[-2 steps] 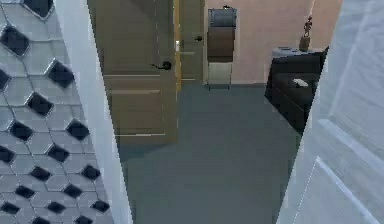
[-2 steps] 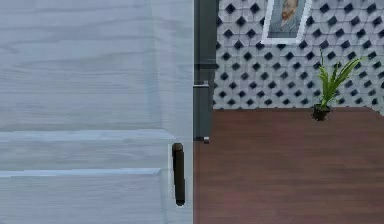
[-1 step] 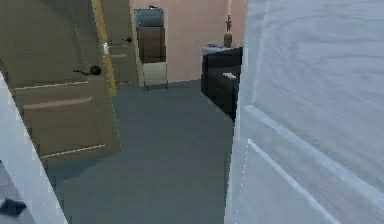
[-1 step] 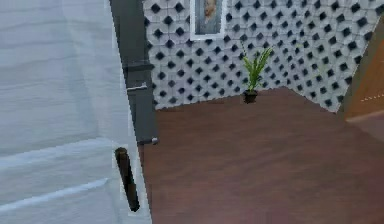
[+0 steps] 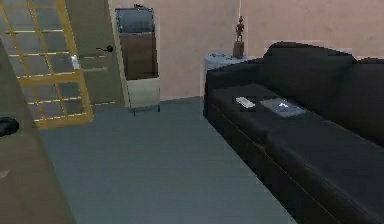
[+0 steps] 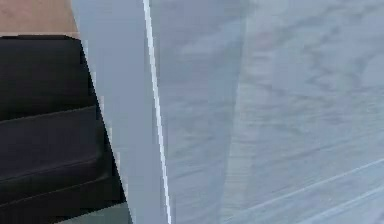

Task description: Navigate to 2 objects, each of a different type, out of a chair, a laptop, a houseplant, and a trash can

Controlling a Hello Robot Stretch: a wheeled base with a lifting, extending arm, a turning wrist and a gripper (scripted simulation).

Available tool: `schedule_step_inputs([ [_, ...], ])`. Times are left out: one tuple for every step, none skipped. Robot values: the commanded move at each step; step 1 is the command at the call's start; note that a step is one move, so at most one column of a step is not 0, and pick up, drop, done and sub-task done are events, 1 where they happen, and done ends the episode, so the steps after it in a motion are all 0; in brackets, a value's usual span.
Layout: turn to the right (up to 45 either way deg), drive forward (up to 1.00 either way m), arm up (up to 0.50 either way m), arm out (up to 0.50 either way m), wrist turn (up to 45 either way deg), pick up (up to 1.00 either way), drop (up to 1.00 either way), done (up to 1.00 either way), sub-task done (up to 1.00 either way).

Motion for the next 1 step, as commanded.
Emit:
schedule_step_inputs([
  [15.0,0.0,0.0,0.0,0.0,0.0,0.0,0.0,0.0],
])
